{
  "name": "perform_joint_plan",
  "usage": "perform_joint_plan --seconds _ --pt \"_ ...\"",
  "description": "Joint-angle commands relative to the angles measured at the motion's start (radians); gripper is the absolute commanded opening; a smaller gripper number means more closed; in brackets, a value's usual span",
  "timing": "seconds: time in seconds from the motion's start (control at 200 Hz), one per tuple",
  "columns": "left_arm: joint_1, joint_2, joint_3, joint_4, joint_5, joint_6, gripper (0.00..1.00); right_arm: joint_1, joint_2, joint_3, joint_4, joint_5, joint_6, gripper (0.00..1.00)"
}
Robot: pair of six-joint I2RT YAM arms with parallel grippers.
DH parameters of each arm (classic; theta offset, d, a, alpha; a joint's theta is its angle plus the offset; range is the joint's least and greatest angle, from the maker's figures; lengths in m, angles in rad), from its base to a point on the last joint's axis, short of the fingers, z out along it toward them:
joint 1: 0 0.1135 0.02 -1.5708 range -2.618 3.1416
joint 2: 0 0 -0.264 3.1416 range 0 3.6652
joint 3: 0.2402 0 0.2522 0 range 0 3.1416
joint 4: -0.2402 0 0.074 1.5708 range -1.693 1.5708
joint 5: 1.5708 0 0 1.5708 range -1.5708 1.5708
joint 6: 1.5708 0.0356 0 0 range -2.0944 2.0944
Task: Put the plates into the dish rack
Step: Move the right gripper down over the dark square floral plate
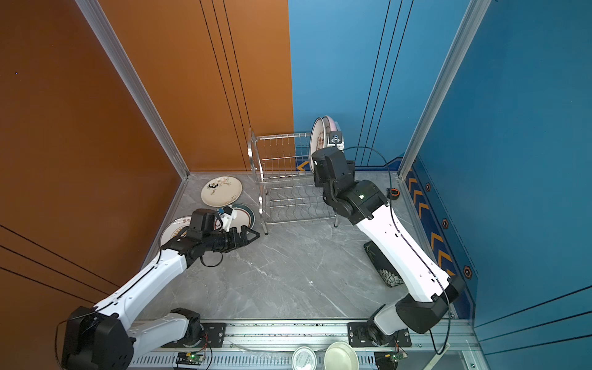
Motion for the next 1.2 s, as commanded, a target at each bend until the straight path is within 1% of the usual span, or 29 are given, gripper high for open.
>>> perform_joint_plan --seconds 0.0,0.105,0.225,0.275,0.33,0.415,0.475,0.631,0.891,1.001,1.091,1.191 --pt "-0.005 0.011 0.002 -0.015 -0.011 0.034 0.98 -0.027 -0.090 -0.099 -0.028 -0.042 0.081 0.73" --pt "-0.005 0.017 0.003 -0.015 -0.006 0.038 0.98 -0.079 -0.167 -0.193 -0.035 -0.089 0.103 0.76" --pt "-0.006 0.021 0.001 -0.013 -0.003 0.044 0.98 -0.184 -0.253 -0.315 -0.036 -0.152 0.117 0.77" --pt "-0.005 0.020 -0.003 -0.013 -0.003 0.044 0.98 -0.246 -0.283 -0.366 -0.036 -0.194 0.123 0.77" --pt "-0.005 0.020 -0.007 -0.011 -0.001 0.044 0.98 -0.336 -0.304 -0.420 -0.041 -0.272 0.133 0.80" --pt "-0.007 0.024 -0.011 -0.007 0.006 0.044 0.98 -0.482 -0.312 -0.494 -0.045 -0.401 0.162 0.81" --pt "-0.007 0.025 -0.012 -0.007 0.008 0.044 0.98 -0.569 -0.309 -0.552 -0.040 -0.459 0.181 0.83" --pt "-0.007 0.027 -0.010 -0.005 0.013 0.044 0.98 -0.730 -0.258 -0.651 -0.024 -0.517 0.184 0.89" --pt "-0.013 0.016 -0.014 -0.005 0.019 0.036 0.98 -0.994 -0.115 -0.724 0.056 -0.613 0.151 0.91" --pt "-0.017 0.008 -0.018 -0.005 0.017 0.029 0.98 -1.061 -0.049 -0.721 0.082 -0.641 0.135 0.91" --pt "-0.021 0.003 -0.017 -0.004 0.013 0.022 0.98 -1.115 0.011 -0.710 0.093 -0.653 0.121 0.89" --pt "-0.025 -0.002 -0.019 -0.005 0.006 0.017 0.98 -1.172 0.066 -0.706 0.114 -0.682 0.117 0.79"
